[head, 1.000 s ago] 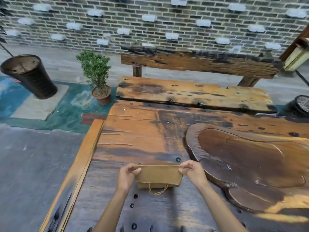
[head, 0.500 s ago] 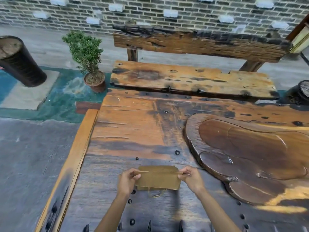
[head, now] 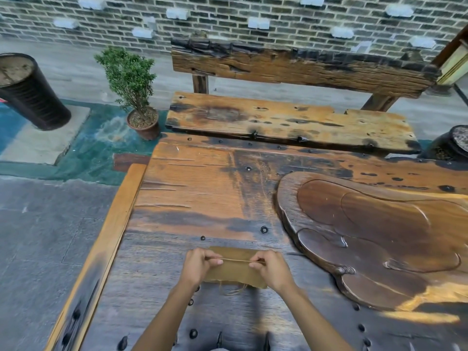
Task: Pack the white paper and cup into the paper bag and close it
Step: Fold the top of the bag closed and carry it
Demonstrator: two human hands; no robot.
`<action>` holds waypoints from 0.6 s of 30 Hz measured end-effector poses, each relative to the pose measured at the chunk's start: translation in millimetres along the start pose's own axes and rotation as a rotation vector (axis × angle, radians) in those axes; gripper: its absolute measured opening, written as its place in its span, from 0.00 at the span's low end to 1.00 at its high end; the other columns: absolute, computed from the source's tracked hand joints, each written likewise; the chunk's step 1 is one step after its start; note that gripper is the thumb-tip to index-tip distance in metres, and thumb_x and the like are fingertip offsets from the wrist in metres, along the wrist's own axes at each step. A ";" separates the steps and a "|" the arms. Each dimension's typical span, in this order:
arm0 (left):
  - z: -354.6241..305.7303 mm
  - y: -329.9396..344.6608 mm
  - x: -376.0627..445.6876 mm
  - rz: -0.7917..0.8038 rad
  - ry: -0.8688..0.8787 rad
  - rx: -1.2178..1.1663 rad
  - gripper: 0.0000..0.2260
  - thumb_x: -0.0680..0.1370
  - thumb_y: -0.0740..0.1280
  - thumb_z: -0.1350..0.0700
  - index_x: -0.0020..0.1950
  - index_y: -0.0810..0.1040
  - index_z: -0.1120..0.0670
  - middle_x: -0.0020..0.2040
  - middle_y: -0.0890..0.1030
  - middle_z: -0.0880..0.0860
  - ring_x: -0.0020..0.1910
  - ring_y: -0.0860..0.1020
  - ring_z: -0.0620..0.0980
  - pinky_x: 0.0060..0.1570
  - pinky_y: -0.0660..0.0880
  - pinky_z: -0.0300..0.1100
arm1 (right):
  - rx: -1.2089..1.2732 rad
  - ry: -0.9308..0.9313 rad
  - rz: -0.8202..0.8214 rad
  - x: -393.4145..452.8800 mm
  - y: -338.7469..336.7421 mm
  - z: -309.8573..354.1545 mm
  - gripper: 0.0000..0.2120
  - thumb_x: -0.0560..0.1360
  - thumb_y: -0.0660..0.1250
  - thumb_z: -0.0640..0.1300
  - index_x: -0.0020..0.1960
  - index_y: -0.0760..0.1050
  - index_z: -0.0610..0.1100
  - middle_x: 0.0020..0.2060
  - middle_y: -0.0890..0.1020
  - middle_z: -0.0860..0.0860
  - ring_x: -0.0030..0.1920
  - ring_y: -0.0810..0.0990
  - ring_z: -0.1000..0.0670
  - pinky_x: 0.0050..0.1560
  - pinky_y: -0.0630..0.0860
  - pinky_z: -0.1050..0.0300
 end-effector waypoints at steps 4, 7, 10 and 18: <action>2.4 0.2 0.5 -0.002 -0.023 -0.042 0.07 0.70 0.77 0.61 0.42 0.87 0.49 0.37 0.84 0.42 0.41 0.81 0.35 0.43 0.74 0.23 | -0.011 0.048 -0.058 -4.0 -4.9 -2.6 0.06 0.71 0.74 0.55 0.43 0.85 0.53 0.42 0.87 0.58 0.46 0.82 0.57 0.45 0.73 0.61; 3.8 -0.7 1.3 0.013 -0.025 -0.062 0.11 0.70 0.78 0.61 0.37 0.85 0.43 0.31 0.82 0.36 0.39 0.80 0.31 0.43 0.75 0.23 | 0.013 0.102 -0.086 -4.1 -9.6 -6.5 0.08 0.67 0.76 0.59 0.36 0.82 0.56 0.36 0.85 0.59 0.40 0.77 0.60 0.43 0.71 0.59; 5.8 -3.8 4.5 0.021 -0.031 -0.096 0.11 0.70 0.77 0.60 0.38 0.85 0.43 0.35 0.84 0.39 0.43 0.82 0.35 0.43 0.74 0.23 | 0.077 0.099 -0.049 -1.5 -11.4 -12.5 0.08 0.68 0.76 0.56 0.33 0.81 0.59 0.36 0.85 0.59 0.40 0.78 0.61 0.46 0.76 0.56; 5.2 -8.2 6.2 0.136 -0.011 -0.072 0.09 0.74 0.74 0.57 0.40 0.86 0.42 0.46 0.86 0.43 0.50 0.82 0.39 0.52 0.75 0.33 | 0.196 0.037 0.069 -0.9 -13.9 -35.8 0.09 0.77 0.70 0.44 0.55 0.85 0.48 0.55 0.86 0.54 0.58 0.81 0.57 0.62 0.76 0.59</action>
Point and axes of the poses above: each hand's wrist, its own x-axis towards the middle knuckle, its own y-axis out of the palm, z = x × y, the point moved 3 cm from there along x, towards the middle knuckle
